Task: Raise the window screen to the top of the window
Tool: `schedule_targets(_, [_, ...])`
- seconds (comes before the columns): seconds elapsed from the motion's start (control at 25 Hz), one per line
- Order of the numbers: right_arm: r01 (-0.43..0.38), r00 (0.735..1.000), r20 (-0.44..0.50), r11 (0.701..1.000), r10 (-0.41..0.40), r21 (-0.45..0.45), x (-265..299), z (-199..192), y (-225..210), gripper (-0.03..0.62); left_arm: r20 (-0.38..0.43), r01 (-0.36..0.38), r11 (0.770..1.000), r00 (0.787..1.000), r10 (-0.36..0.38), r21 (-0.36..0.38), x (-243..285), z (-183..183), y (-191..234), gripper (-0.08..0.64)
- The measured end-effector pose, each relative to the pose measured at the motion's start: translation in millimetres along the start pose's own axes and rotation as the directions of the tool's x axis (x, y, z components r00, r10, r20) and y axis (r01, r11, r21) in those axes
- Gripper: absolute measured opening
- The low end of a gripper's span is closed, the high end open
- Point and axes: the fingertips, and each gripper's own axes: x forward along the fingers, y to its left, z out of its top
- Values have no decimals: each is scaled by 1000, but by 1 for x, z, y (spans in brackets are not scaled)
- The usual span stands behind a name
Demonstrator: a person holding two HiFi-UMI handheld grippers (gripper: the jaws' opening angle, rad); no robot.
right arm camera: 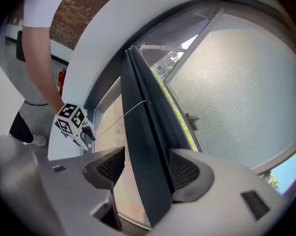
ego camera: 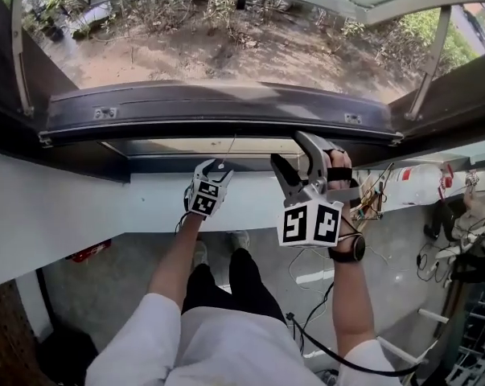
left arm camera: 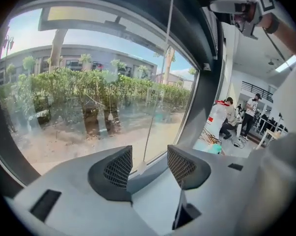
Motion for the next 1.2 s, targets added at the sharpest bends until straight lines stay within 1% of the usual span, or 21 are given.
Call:
schedule_targets(0.08, [-14, 1000, 6, 1000, 14, 5, -2, 0, 1, 273, -21, 4, 1000, 1000, -4, -9, 16, -12, 6, 213])
schedule_targets(0.16, [-22, 1000, 10, 1000, 22, 1, -3, 0, 0, 273, -33, 2, 1000, 999, -2, -13, 24, -13, 12, 213])
schedule_targets(0.24, [-22, 1000, 20, 1000, 22, 2, -2, 1, -2, 273, -39, -24, 999, 999, 22, -47, 22, -10, 22, 210])
schedule_targets(0.28, [-21, 999, 24, 1000, 21, 5, -1, 1, -2, 273, -31, -40, 997, 999, 38, -71, 19, -9, 26, 183])
schedule_targets(0.32, [-19, 999, 28, 1000, 19, 8, -1, 1, -2, 273, -16, -54, 994, 998, 53, -92, 15, -9, 29, 124])
schedule_targets(0.36, [-18, 999, 31, 1000, 18, 12, -1, 1, -2, 273, 4, -64, 992, 998, 65, -107, 9, -9, 30, 49])
schedule_targets(0.4, [-16, 999, 31, 1000, 16, 15, -1, 0, -1, 273, 23, -67, 991, 997, 70, -116, 3, -8, 29, 3])
schedule_targets(0.44, [-15, 999, 29, 1000, 14, 16, -2, 0, -2, 273, 33, -64, 991, 997, 69, -119, -3, -7, 26, 3])
schedule_targets(0.52, [-9, 1000, 7, 1000, 9, 5, -2, -2, -2, 273, 13, -53, 993, 998, 54, -107, -11, -14, 18, 3])
schedule_targets(0.56, [-2, 1000, -15, 1000, 2, -18, -1, -3, -2, 273, -10, -48, 995, 999, 47, -91, -14, -20, 14, 3])
schedule_targets(0.64, [16, 997, -75, 993, -25, -118, 2, -8, 2, 273, -46, -35, 998, 998, 33, -52, -21, -31, 4, 2])
schedule_targets(0.72, [25, 990, -127, 974, -56, -227, 5, -12, 5, 273, -47, -3, 999, 999, 1, -49, -27, -37, -10, 0])
schedule_targets(0.76, [31, 988, -137, 970, -66, -240, 6, -13, 4, 273, -40, 15, 998, 999, -17, -56, -29, -39, -17, 0])
schedule_targets(0.8, [38, 988, -138, 975, -69, -219, 5, -12, 3, 273, -33, 30, 998, 999, -32, -61, -32, -41, -26, 0])
schedule_targets(0.88, [51, 988, -135, 989, -69, -136, 5, -9, 0, 272, -24, 54, 996, 998, -56, -74, -39, -46, -42, 0])
schedule_targets(0.96, [74, 987, -137, 994, -85, -83, 6, -7, -1, 272, -19, 71, 993, 997, -73, -96, -46, -52, -57, 0])
schedule_targets(1.08, [127, 987, -95, 990, -133, -62, 6, -7, -1, 272, -7, 83, 989, 996, -85, -124, -56, -56, -72, 0])
schedule_targets(1.16, [159, 984, -68, 984, -165, -80, 6, -8, -1, 272, -7, 76, 988, 997, -78, -138, -64, -58, -78, 0])
schedule_targets(1.2, [168, 982, -76, 981, -176, -102, 6, -9, -1, 272, -9, 70, 987, 997, -72, -141, -68, -60, -78, 0])
